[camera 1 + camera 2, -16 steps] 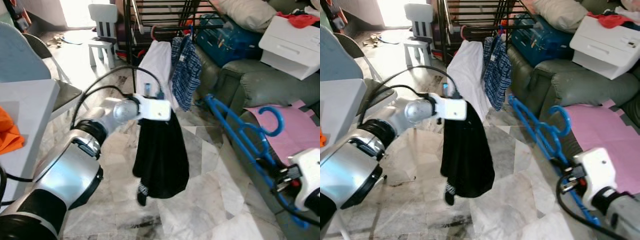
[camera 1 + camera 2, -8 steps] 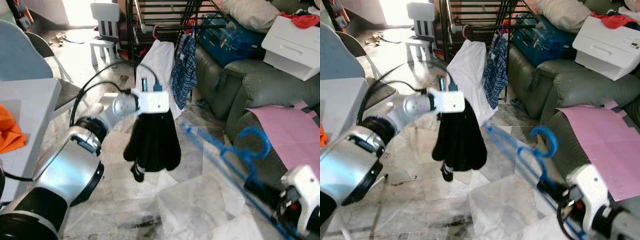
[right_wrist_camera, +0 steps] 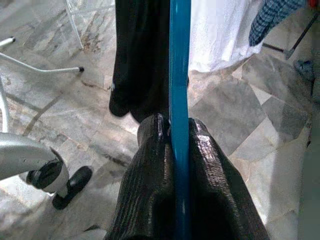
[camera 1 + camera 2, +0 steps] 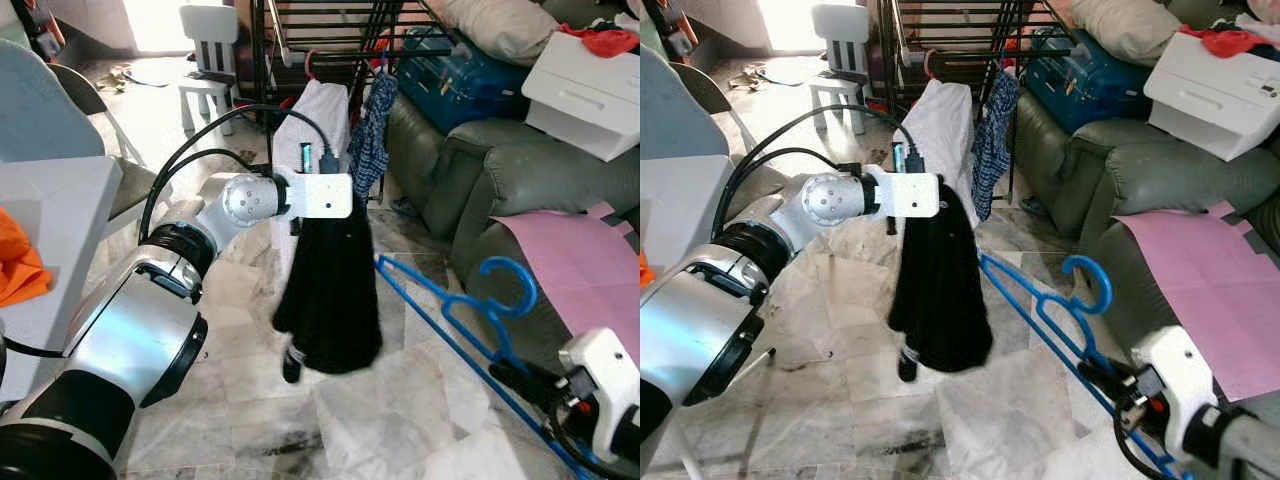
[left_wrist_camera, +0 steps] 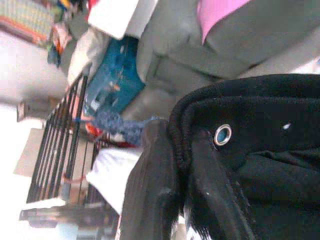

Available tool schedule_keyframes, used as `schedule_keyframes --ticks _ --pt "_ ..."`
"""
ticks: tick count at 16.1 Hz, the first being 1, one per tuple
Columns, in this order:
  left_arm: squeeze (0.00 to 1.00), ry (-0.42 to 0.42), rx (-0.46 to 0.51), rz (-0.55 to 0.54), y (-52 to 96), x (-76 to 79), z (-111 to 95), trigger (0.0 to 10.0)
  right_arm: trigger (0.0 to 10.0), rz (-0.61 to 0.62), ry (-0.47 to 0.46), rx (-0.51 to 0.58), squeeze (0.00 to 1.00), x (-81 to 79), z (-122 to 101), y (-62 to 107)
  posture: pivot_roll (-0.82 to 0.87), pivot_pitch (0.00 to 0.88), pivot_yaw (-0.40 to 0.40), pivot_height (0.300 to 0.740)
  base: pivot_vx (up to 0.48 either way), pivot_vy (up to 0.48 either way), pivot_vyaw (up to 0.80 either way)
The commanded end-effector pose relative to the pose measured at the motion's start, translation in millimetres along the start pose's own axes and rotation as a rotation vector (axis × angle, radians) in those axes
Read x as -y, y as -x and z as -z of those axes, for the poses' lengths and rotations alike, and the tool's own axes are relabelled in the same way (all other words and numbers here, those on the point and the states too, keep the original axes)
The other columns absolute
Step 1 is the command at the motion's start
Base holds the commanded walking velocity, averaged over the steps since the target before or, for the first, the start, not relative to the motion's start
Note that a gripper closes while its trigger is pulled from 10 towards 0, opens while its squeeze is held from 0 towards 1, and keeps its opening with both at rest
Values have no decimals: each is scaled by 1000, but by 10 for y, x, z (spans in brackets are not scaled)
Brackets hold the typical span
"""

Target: Hang hanger

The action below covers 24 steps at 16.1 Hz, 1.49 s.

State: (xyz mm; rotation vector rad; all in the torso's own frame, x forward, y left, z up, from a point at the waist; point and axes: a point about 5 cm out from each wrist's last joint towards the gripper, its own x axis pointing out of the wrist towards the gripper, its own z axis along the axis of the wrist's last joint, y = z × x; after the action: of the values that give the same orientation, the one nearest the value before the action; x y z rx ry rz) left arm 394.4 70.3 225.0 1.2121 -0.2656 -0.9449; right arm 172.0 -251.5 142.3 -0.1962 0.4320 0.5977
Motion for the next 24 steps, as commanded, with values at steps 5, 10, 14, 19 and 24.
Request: schedule_keyframes --ticks 5,10,14,19,24 --pt "0 -26 58 -52 29 -160 -97 10000 10000 -1 1 0 0 2 19 -21 1 0 -40 740 0 0 0" --pt "0 -26 58 -52 29 -160 -97 10000 10000 -1 1 0 0 2 19 -21 1 0 -40 740 0 0 0" --pt "0 -26 58 -52 29 -160 -97 10000 10000 -1 1 0 0 2 19 -21 1 0 -40 740 0 0 0" --pt "0 -26 58 -52 29 -160 -97 10000 10000 -1 1 0 0 2 19 -21 1 0 -40 740 0 0 0" --pt "0 -26 58 -52 29 -160 -97 10000 10000 -1 1 0 0 2 19 -21 1 0 -40 740 0 0 0"
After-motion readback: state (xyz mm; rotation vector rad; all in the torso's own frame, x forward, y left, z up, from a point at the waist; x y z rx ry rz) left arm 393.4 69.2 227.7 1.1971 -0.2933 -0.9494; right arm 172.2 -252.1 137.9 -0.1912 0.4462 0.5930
